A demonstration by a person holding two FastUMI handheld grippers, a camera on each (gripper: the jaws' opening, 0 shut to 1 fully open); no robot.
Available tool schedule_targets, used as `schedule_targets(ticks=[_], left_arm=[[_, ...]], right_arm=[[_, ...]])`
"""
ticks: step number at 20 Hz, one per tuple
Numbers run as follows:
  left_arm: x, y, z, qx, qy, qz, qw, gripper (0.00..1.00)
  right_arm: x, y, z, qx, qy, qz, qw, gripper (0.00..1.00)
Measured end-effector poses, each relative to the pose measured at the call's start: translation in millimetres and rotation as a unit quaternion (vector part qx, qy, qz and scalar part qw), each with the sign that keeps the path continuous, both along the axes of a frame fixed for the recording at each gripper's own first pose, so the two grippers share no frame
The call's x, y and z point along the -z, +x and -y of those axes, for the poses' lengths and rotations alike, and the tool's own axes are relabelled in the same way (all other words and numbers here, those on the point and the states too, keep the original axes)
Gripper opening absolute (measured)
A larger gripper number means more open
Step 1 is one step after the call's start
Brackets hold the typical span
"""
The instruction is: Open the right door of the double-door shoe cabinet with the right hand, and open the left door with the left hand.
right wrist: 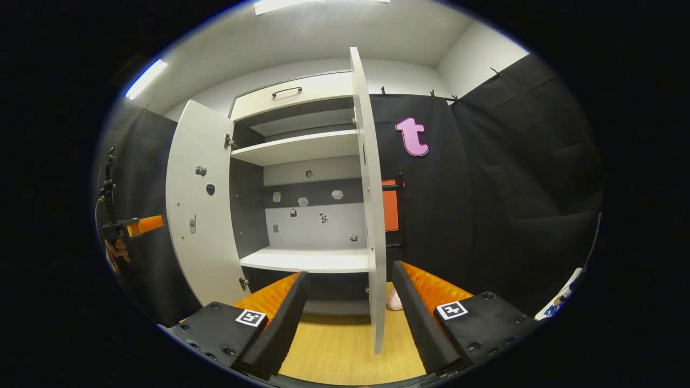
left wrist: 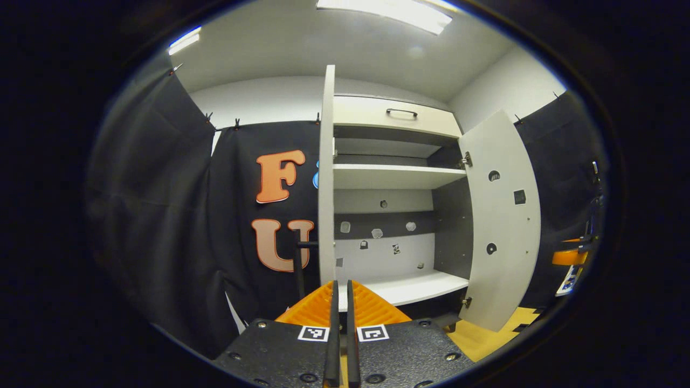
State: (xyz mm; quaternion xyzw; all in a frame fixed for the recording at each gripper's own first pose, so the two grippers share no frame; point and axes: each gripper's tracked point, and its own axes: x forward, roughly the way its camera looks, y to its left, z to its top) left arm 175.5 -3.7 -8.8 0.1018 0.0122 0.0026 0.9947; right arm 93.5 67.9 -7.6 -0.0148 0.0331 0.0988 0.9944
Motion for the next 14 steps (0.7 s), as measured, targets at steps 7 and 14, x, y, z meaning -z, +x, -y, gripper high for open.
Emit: schedule_targets(ticks=[7,14], left_arm=[[14,4,43,0.049,-0.019,-0.012,0.999,0.06],[35,1,54,0.035,-0.045,-0.042,0.997,0.06]], right_arm=[[-4,-6,-1,-0.007,-0.002,0.006,1.000,0.91],[-13,-14,18,0.023,-0.023,0.022,0.999,0.99]])
